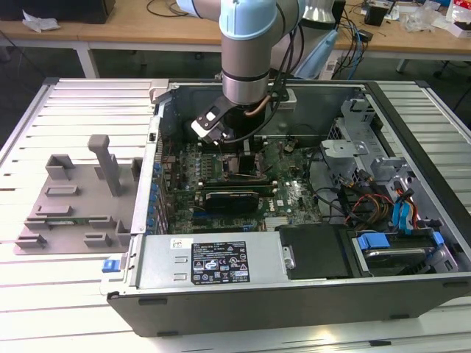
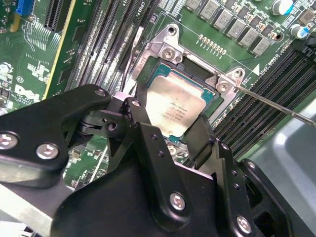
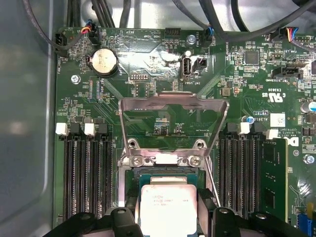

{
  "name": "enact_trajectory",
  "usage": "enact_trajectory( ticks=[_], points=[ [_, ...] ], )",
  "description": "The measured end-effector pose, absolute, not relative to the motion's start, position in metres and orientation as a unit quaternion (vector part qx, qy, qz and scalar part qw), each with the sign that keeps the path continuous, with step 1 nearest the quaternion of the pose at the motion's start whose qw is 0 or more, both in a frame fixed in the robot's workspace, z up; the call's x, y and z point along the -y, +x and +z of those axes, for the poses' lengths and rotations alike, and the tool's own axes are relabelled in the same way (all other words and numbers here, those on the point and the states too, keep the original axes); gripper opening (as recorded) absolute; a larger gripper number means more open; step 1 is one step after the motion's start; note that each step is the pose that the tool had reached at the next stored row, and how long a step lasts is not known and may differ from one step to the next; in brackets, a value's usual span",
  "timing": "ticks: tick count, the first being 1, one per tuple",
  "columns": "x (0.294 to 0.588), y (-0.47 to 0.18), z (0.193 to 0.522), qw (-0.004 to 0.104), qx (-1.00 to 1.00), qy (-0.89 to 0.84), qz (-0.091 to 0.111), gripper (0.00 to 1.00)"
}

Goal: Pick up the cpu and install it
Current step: 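Place the cpu into insertion slot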

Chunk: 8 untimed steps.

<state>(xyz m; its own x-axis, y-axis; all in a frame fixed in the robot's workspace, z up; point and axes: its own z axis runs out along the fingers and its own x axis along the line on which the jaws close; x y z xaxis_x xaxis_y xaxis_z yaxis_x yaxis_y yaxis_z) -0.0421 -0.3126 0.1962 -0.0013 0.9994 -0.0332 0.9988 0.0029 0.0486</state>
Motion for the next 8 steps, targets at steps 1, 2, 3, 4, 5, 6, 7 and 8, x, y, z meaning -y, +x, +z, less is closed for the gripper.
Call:
enact_trajectory(
  ticks=[1, 2, 3, 4, 5, 6, 7, 8],
  points=[
    [0.3126, -0.0421, 0.1956, 0.029, -0.706, 0.707, 0.005, 0.55],
    [0.3125, -0.0421, 0.1955, 0.029, -0.706, 0.707, 0.005, 0.55],
    [0.3125, -0.042, 0.1954, 0.029, -0.706, 0.707, 0.006, 0.55],
    [0.3125, -0.042, 0.1953, 0.029, -0.706, 0.707, 0.006, 0.55],
    [0.3125, -0.042, 0.1953, 0.029, -0.706, 0.708, 0.006, 0.55],
    [0.3125, -0.042, 0.1953, 0.029, -0.706, 0.708, 0.006, 0.55],
    [0.3125, -0.042, 0.1953, 0.029, -0.706, 0.708, 0.006, 0.55],
    [0.3125, -0.042, 0.1955, 0.029, -0.706, 0.708, 0.006, 0.55]
  ],
)
